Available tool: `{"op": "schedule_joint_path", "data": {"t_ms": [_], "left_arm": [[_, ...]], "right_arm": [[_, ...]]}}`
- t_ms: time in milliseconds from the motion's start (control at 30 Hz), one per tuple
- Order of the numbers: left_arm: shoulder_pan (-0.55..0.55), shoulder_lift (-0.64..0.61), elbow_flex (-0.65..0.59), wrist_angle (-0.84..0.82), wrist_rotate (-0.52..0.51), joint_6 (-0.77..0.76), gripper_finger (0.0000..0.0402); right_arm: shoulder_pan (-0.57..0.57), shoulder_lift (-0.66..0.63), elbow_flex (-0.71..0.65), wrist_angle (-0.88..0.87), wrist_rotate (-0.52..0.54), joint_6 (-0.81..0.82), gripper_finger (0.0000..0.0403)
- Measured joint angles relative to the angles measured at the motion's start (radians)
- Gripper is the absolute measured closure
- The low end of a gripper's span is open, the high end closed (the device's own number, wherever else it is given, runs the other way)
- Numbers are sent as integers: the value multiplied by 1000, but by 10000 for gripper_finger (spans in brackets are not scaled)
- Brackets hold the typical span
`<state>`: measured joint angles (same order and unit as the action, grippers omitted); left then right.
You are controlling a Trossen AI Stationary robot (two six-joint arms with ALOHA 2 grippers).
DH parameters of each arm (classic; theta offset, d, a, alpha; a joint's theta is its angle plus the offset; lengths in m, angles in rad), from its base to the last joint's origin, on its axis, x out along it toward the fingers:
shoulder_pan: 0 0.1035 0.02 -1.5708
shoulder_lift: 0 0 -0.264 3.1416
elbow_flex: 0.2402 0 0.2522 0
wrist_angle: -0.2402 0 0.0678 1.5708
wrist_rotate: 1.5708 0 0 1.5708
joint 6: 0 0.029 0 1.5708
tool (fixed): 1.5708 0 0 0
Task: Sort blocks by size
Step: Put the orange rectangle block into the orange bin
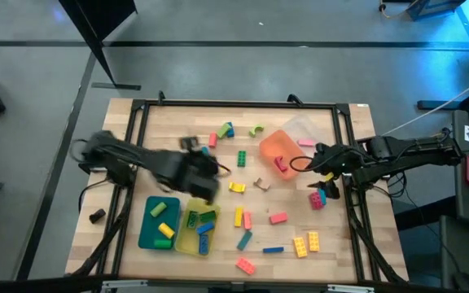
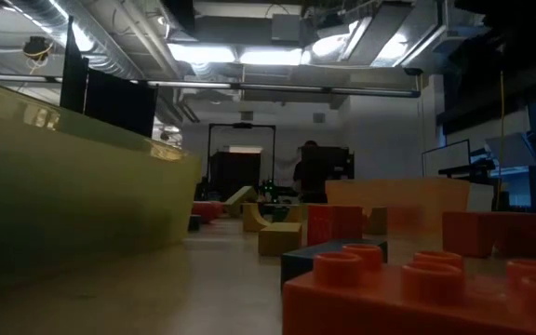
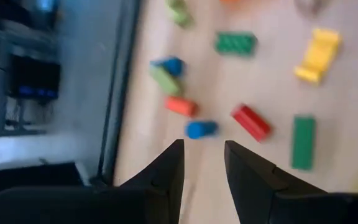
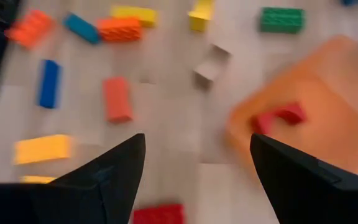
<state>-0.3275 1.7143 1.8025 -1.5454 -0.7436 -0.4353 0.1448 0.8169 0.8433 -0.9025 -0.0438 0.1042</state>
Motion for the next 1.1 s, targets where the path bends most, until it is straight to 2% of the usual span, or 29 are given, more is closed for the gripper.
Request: {"op": "schedule_joint_path", "data": {"t_ms": [100,200,400,533,700,900,1100], "left_arm": [[-20,-172,-109,77,-89,-30,302],[-32,-348,-269,208,-134,-33,302],[-34,-652,-665,609,-136,3,302],[-34,-770,-907,940,-134,129,302],[-29,-853,-1120,1261,-134,272,302],[-22,-964,-1270,1401,-134,339,302],[-22,-1084,-1378,1433,-133,325,302]], "right_arm": [[0,7,0,57,-73,4,111],[0,32,0,122,-107,12,111],[2,154,0,211,-107,54,111],[48,270,0,231,-106,57,111],[160,412,0,298,-85,56,111],[261,546,0,342,42,80,111],[305,652,0,440,59,130,111]]}}
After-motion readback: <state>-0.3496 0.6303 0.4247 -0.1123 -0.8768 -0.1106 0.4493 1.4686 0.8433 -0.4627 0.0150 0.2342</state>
